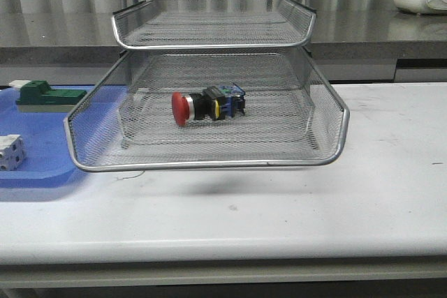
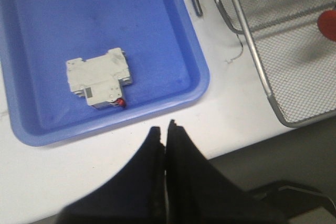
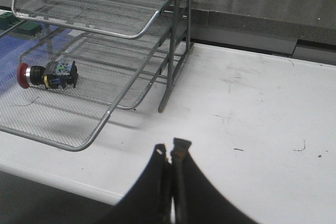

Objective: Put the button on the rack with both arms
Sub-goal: 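Withdraw the left gripper upward away from the rack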

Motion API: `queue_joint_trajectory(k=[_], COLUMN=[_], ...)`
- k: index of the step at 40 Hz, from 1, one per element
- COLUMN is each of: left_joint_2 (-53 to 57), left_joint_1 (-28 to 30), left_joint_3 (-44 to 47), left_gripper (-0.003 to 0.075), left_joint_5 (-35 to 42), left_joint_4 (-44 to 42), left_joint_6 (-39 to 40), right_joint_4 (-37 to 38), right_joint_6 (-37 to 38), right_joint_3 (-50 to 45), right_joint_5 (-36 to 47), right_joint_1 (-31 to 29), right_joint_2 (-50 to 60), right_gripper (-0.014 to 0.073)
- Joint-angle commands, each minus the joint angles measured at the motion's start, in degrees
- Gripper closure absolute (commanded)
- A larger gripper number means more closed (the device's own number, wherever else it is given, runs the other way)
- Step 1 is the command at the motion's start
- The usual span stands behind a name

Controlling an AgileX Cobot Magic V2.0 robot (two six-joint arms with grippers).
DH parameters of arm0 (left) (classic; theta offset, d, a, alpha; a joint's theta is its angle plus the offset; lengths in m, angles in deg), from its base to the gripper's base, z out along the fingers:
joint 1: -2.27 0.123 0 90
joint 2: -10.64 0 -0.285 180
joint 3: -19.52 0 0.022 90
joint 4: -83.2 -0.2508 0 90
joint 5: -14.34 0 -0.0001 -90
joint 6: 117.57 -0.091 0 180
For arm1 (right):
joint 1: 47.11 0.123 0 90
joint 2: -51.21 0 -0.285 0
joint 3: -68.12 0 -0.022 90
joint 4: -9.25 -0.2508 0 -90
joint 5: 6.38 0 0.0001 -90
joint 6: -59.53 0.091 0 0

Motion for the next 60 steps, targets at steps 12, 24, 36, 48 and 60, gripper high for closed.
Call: queue_joint_trajectory(k=[12, 24, 36, 48, 60], left_joint_2=[32.1, 53.0, 56.6, 56.6, 56.6], left_joint_1=[0.6, 0.6, 0.6, 0.6, 0.6], left_joint_3=[22.6, 34.2, 35.6, 35.6, 35.6], left_gripper=[0.0739, 0.0739, 0.0739, 0.0739, 0.0739], left_joint_5=[22.7, 28.0, 30.6, 30.6, 30.6], left_joint_4=[2.2, 2.2, 2.2, 2.2, 2.2], left_joint_6=[0.6, 0.6, 0.6, 0.6, 0.6], right_joint_4=[-0.7, -0.7, -0.7, -0.7, -0.7], right_joint_6=[-0.1, -0.1, -0.1, -0.1, -0.1], right_joint_3=[1.4, 1.4, 1.4, 1.4, 1.4], right_joint_5=[4.7, 4.7, 4.7, 4.7, 4.7], right_joint_1=[0.2, 0.2, 0.2, 0.2, 0.2], right_joint_2=[-0.6, -0.6, -0.6, -0.6, -0.6], right_gripper=[0.0654, 0.0654, 0.0654, 0.0654, 0.0654])
